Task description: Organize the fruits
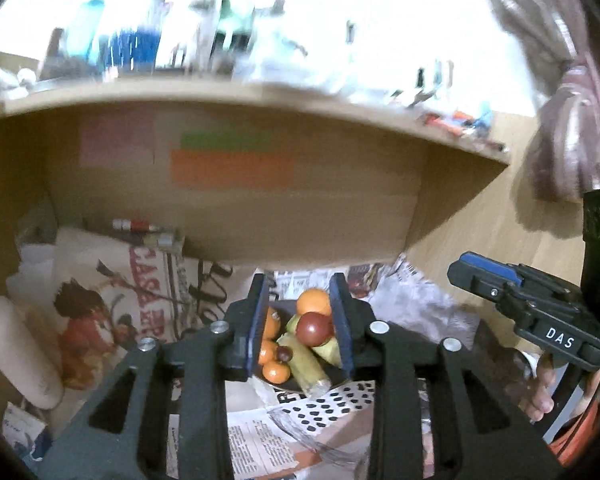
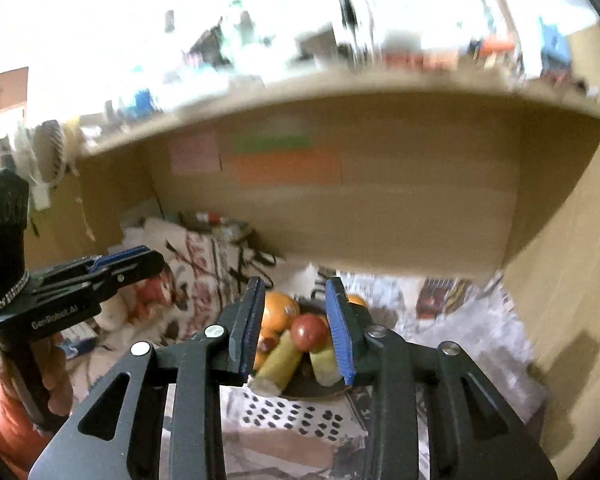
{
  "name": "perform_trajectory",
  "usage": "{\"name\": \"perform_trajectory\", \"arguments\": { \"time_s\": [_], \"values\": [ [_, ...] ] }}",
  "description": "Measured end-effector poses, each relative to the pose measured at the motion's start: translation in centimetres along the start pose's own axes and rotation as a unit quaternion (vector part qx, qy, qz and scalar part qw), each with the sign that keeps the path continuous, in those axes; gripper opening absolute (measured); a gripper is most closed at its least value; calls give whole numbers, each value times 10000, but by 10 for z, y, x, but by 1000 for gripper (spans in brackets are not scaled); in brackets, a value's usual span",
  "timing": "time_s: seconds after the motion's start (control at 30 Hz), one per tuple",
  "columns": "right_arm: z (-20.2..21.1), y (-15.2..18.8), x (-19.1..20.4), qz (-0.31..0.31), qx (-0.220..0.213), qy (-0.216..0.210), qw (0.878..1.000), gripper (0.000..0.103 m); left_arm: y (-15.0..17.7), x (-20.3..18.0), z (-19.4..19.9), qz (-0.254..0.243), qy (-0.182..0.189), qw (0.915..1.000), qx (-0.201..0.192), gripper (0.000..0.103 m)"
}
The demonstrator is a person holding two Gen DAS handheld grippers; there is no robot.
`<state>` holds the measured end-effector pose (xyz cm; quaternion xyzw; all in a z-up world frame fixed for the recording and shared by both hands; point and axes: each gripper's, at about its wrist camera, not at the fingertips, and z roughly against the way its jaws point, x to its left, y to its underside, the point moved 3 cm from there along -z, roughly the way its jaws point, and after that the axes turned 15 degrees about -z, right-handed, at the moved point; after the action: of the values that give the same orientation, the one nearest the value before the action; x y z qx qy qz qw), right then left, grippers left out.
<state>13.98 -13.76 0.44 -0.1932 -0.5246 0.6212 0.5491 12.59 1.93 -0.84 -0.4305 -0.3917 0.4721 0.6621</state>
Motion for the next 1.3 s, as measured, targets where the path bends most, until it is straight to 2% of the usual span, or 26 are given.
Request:
{"name": "perform_trajectory", "arguments": {
  "time_s": [0.07, 0.13, 0.2, 0.3, 0.4, 0.57, 0.67, 0.7, 0.87, 1.3],
  "values": [
    [18, -2, 9, 44, -216, -56, 9997, 34, -4, -6, 19, -65, -157, 9996, -219, 53],
    [30, -1, 15, 78, -365, -78, 9993, 38, -8, -14, 38, -143, -331, 9985, -402, 58],
    [43, 0, 22, 94, -516, -93, 9986, 52, -9, -20, 50, -206, -370, 9980, -477, 60],
    [54, 4, 27, 88, -673, -83, 9977, 66, -8, -27, 65, -235, -427, 9974, -538, 67],
    [62, 9, 29, 91, -789, -7, 9968, 76, -5, -29, 76, -225, -508, 9968, -579, 80],
    [75, 15, 30, 88, -886, 57, 9960, 85, -1, -33, 88, -246, -640, 9958, -603, 92],
    [79, 18, 31, 97, -947, 108, 9954, 95, 1, -35, 93, -216, -709, 9953, -621, 101],
    [81, 18, 31, 103, -985, 137, 9950, 98, 2, -34, 94, -198, -746, 9950, -638, 101],
    [85, 21, 32, 163, -1091, 233, 9936, 103, 3, -34, 94, -200, -815, 9945, -620, 103],
    [82, 19, 29, 162, -1116, 282, 9932, 103, 3, -30, 92, -213, -866, 9942, -595, 103]
  ]
}}
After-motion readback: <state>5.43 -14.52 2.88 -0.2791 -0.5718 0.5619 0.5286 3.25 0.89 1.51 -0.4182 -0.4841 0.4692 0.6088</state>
